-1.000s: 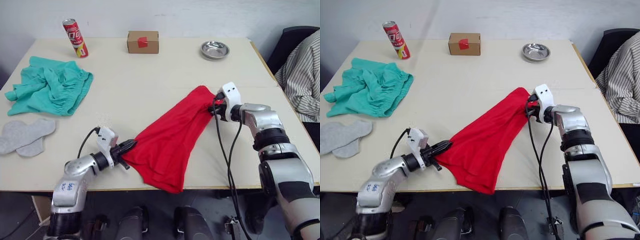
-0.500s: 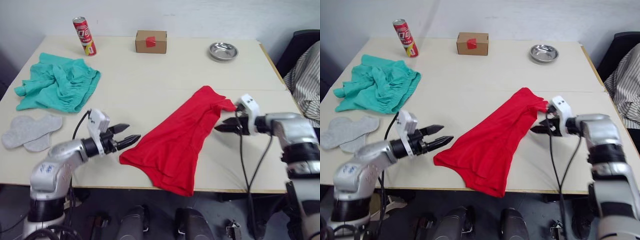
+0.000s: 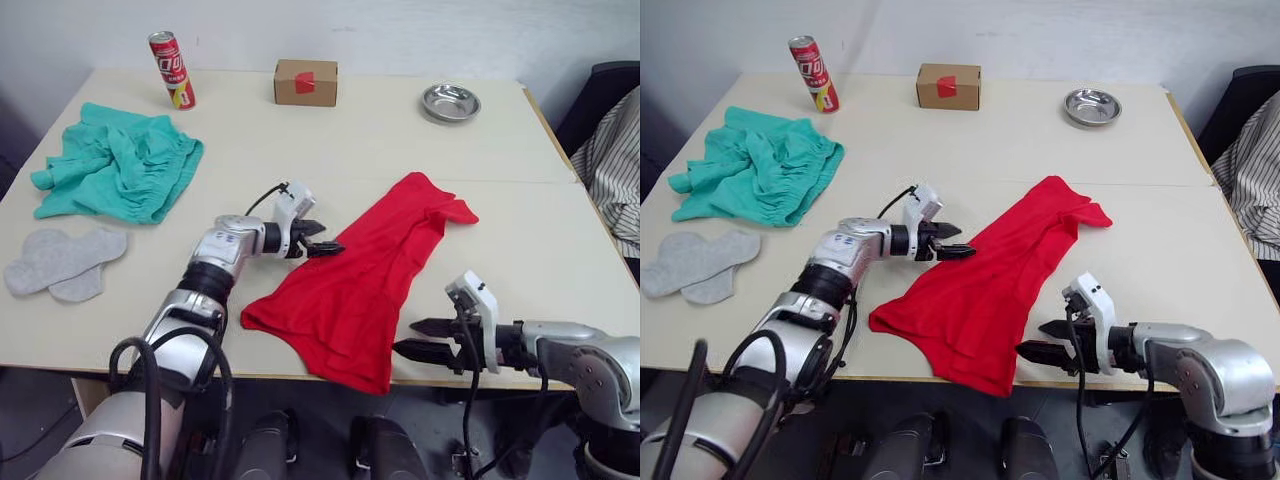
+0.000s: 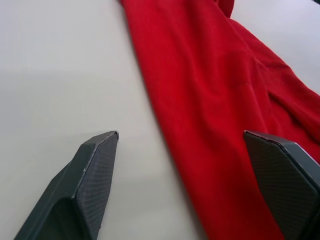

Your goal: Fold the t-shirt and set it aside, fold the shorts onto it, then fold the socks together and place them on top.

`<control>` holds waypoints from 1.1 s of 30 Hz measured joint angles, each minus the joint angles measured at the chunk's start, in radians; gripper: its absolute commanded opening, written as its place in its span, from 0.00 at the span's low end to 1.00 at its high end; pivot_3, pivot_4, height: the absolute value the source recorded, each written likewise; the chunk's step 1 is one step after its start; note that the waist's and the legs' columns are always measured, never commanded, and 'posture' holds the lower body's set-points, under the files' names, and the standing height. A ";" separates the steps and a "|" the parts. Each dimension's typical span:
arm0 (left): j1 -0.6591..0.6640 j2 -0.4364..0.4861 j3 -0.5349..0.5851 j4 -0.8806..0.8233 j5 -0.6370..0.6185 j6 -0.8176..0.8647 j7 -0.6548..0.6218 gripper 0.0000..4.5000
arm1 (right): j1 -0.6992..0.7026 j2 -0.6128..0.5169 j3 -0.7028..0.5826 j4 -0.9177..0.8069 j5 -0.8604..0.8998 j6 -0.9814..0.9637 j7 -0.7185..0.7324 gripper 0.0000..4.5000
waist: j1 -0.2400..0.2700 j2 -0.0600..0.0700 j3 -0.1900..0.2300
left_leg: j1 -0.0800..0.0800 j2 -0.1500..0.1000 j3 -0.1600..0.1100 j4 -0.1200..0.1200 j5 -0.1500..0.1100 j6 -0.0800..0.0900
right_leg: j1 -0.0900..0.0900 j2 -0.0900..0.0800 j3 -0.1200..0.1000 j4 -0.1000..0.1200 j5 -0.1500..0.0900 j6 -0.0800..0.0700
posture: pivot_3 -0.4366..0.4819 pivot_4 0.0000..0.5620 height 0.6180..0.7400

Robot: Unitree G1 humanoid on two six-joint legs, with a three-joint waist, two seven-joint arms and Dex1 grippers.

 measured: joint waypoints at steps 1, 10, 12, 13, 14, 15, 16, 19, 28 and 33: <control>-0.017 -0.011 0.000 0.034 0.015 -0.022 -0.001 0.94 | 0.006 0.030 0.000 -0.011 0.002 0.000 -0.025 0.99 | 0.000 0.000 0.000 | 0.000 0.000 0.000 0.000 0.000 0.000 | 0.000 0.000 0.000 0.000 0.000 0.000 | 0.48 0.27 1.00; -0.060 -0.090 0.071 0.174 0.044 -0.065 -0.008 0.29 | 0.025 0.131 0.070 -0.027 0.007 -0.025 -0.159 0.30 | 0.000 -0.002 -0.002 | 0.000 0.000 -0.001 0.000 0.000 0.001 | 0.000 -0.001 0.000 0.001 0.000 0.000 | 0.48 0.27 1.00; -0.059 -0.094 0.076 0.179 0.053 -0.076 -0.001 0.16 | 0.026 0.134 0.084 -0.026 0.012 -0.028 -0.168 0.15 | -0.002 -0.002 -0.001 | 0.000 0.000 0.000 0.000 0.000 0.001 | 0.000 0.000 0.000 0.001 0.000 0.000 | 0.48 0.27 1.00; -0.058 -0.095 0.083 0.179 0.056 -0.084 0.008 0.08 | 0.030 0.134 0.089 -0.022 0.019 -0.028 -0.170 0.07 | -0.003 -0.002 -0.001 | 0.000 0.000 0.000 0.000 0.000 0.001 | 0.000 0.000 0.000 0.001 0.000 0.000 | 0.48 0.27 1.00; -0.057 -0.095 0.094 0.179 0.056 -0.088 0.018 0.01 | 0.034 0.132 0.093 -0.019 0.024 -0.029 -0.170 0.00 | -0.003 -0.002 -0.001 | 0.000 0.000 0.000 0.000 0.000 0.001 | 0.000 -0.001 0.000 0.001 0.000 0.000 | 0.48 0.27 1.00; -0.056 -0.095 0.109 0.180 0.054 -0.088 0.028 0.01 | 0.035 0.128 0.095 -0.014 0.028 -0.031 -0.170 0.00 | -0.004 -0.002 -0.001 | 0.000 0.000 0.000 0.000 0.000 0.001 | 0.000 -0.001 0.000 0.001 0.000 0.000 | 0.48 0.27 1.00; -0.055 -0.095 0.123 0.179 0.051 -0.088 0.037 0.01 | 0.035 0.122 0.095 -0.010 0.032 -0.035 -0.169 0.00 | -0.004 -0.002 -0.001 | 0.000 0.000 0.000 0.000 0.000 0.002 | 0.000 -0.001 0.000 0.001 0.000 0.000 | 0.48 0.27 1.00; -0.044 -0.091 0.158 0.176 0.046 -0.098 0.062 0.01 | 0.019 0.093 0.102 0.027 0.042 -0.060 -0.161 0.00 | -0.006 -0.002 -0.001 | 0.000 -0.001 0.000 0.001 0.000 0.002 | 0.000 -0.001 0.000 0.001 0.000 0.000 | 0.48 0.27 1.00; 0.166 0.010 0.261 -0.089 -0.003 -0.066 0.143 0.01 | -0.169 0.003 0.176 0.249 0.017 -0.190 -0.129 0.00 | -0.040 -0.002 -0.001 | 0.000 0.000 0.000 0.001 0.002 0.000 | -0.002 -0.001 0.000 0.008 0.000 0.000 | 0.48 0.27 1.00; 0.319 0.071 0.340 -0.343 -0.057 0.047 0.228 0.01 | -0.315 0.064 0.232 0.402 0.008 -0.247 -0.117 0.00 | -0.046 -0.002 -0.001 | 0.000 0.000 0.000 0.001 0.003 0.000 | -0.002 -0.001 0.000 0.012 0.000 0.000 | 0.48 0.27 1.00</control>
